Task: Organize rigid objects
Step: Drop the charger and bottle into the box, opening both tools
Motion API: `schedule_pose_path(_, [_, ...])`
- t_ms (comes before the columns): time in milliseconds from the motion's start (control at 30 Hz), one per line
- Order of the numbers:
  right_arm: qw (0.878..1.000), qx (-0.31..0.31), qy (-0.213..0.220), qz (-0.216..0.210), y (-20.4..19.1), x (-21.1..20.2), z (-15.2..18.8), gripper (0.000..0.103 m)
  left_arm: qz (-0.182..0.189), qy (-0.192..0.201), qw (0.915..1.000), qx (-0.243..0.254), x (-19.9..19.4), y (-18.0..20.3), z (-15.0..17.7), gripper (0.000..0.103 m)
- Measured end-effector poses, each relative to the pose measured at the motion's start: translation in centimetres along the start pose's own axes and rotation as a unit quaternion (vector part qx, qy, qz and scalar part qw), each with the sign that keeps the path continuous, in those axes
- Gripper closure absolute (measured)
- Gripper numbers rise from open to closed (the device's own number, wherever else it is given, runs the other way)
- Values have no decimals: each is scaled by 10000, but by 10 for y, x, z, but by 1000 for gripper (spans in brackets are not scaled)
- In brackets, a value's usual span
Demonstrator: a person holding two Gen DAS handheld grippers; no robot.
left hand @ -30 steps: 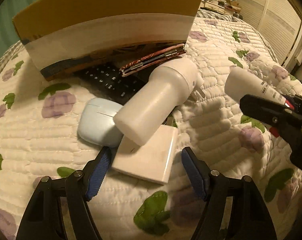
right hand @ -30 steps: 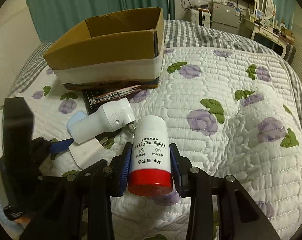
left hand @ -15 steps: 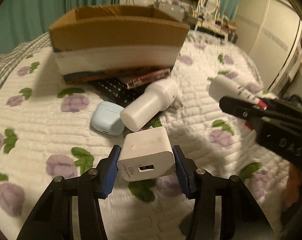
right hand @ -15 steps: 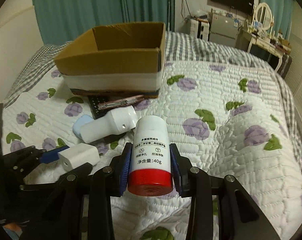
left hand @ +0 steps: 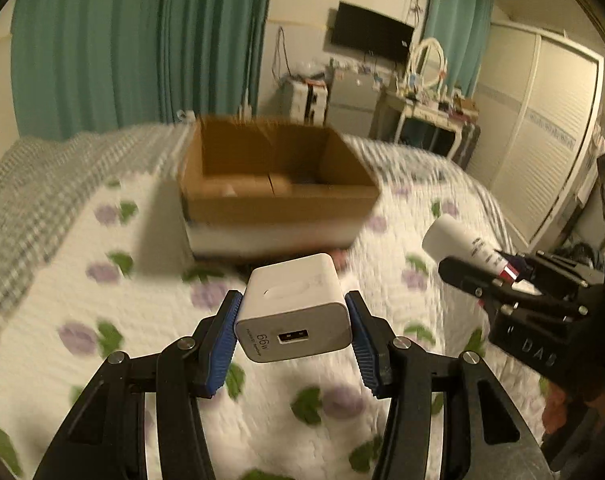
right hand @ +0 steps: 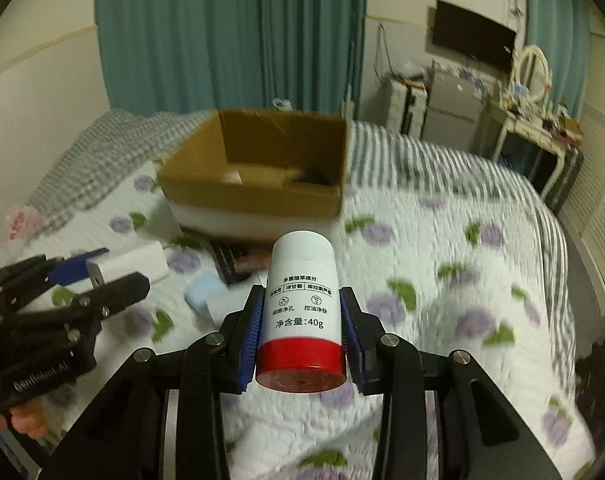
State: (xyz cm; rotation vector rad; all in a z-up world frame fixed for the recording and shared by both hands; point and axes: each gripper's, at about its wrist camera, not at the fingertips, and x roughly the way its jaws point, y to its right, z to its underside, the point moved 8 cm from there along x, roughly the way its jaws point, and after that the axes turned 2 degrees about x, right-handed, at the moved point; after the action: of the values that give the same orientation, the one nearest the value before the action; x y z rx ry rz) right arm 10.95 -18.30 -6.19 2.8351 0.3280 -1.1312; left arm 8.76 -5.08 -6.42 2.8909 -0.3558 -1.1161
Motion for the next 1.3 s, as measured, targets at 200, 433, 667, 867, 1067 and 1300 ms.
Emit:
schedule_pose_path(200, [9988, -207, 413, -154, -10, 9, -67, 67, -305, 388, 9987, 124, 3, -21, -69, 51])
schedule_pose_path(433, [9978, -295, 559, -204, -6, 56, -128, 67, -415, 458, 9978, 243, 59, -41, -131, 51])
schedule_pose_path(667, [9984, -350, 411, -151, 7, 114, -139, 67, -449, 275, 9980, 353, 142, -54, -144, 51])
schedule_pose_path(867, [9992, -365, 23, -169, 19, 149, -120, 67, -480, 122, 9975, 503, 179, -57, -135, 50])
schedule_pose_path(1067, [9994, -300, 65, -160, 25, 146, -120, 67, -437, -173, 9983, 348, 183, -59, -127, 48])
schedule_pose_path(1300, [9995, -281, 69, -133, 20, 142, -122, 67, -458, 141, 9982, 354, 156, -61, -133, 45])
